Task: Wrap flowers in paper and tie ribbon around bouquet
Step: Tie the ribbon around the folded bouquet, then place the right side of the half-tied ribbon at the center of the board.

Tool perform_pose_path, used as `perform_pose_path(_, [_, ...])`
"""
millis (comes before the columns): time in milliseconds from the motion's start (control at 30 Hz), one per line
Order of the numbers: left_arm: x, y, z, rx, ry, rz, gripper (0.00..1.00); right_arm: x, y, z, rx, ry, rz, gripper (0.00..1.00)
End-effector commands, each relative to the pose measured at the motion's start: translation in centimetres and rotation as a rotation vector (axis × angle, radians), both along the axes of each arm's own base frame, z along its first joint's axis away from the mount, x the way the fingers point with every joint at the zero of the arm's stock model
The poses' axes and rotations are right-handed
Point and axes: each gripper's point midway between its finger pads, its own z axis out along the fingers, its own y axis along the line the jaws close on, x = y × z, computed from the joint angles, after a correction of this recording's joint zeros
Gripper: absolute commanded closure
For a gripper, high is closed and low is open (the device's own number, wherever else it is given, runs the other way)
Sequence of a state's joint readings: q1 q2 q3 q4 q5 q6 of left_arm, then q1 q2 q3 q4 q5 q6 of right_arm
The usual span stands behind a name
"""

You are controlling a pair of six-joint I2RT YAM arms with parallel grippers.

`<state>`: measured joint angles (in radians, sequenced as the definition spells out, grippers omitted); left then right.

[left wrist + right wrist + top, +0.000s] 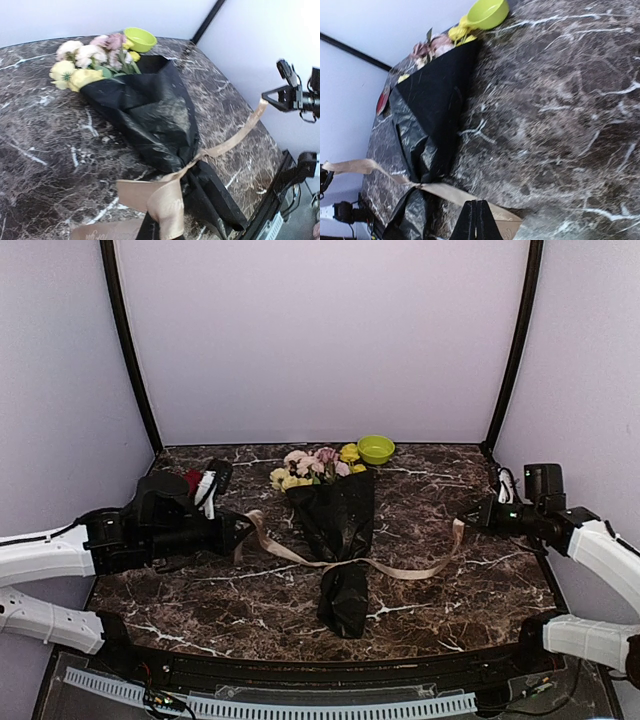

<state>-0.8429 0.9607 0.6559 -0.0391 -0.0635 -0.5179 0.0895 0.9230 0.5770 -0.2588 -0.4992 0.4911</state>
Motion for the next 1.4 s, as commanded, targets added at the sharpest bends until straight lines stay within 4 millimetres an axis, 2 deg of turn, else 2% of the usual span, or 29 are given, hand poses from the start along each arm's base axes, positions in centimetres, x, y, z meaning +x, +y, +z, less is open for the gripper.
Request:
perform_pose_path(0, [-1.8,-4.2,1.0,0.152,-0.125,-0.115,1.0,-3.1,2.6,1.0,-0.032,0.056,0.106,1.0])
perform_pose_path(100, [-3.5,-7.1,2.9,0.192,-0.204,-0.195,1.0,-4.5,4.1,3.5,0.005,0.026,0.186,1.0])
perform_pose_path(200, [-4.7,-8.6,5.0,0.191,-0.272,-0.239,1.0,-5.9,5.7,7.0,0.091,-0.038,0.29,1.0])
perform_pose_path(367, [-6.8,-9.2,7.1,0.176,-0.355,-0.298,1.0,-9.1,8.1,15.7,0.285,-0.221,0.499,1.0])
perform_pose_path(433, [-7.4,-9.0,6.8,0.19,-0.365,-0.314,1.0,-10.3,8.5,19.0,0.34,-0.289,0.554,1.0])
perform_pose_path(533, [-6.9,-7.8,4.9,0.243,-0.332,-0.265,1.0,-11.4,8.5,23.5,0.367,-0.383,0.586,1.0])
perform_pose_path(667, [-6.7,-6.5,1.4,0.312,-0.271,-0.23,1.0,-12.4,8.6,27.2,0.389,-0.452,0.619,1.0])
perform_pose_path(833, [-7.0,-4.8,-2.2,0.372,-0.194,-0.204,1.0,-13.4,8.9,29.3,0.434,-0.481,0.645,1.0])
perform_pose_path(933, [-7.1,-3.8,-2.9,0.379,-0.173,-0.183,1.0,-14.0,9.1,30.1,0.454,-0.501,0.651,1.0])
perform_pose_path(1133, [-6.9,-1.3,-2.3,0.37,-0.174,-0.114,1.0,-15.1,9.3,30.3,0.487,-0.492,0.658,1.0])
perform_pose_path(1300, [-6.3,2.4,-0.1,0.33,-0.226,0.006,1.0,-16.4,9.3,31.2,0.51,-0.511,0.677,1.0])
perform_pose_path(1367, [-6.4,3.1,0.5,0.3,-0.242,0.016,1.0,-16.0,9.4,30.4,0.491,-0.499,0.668,1.0])
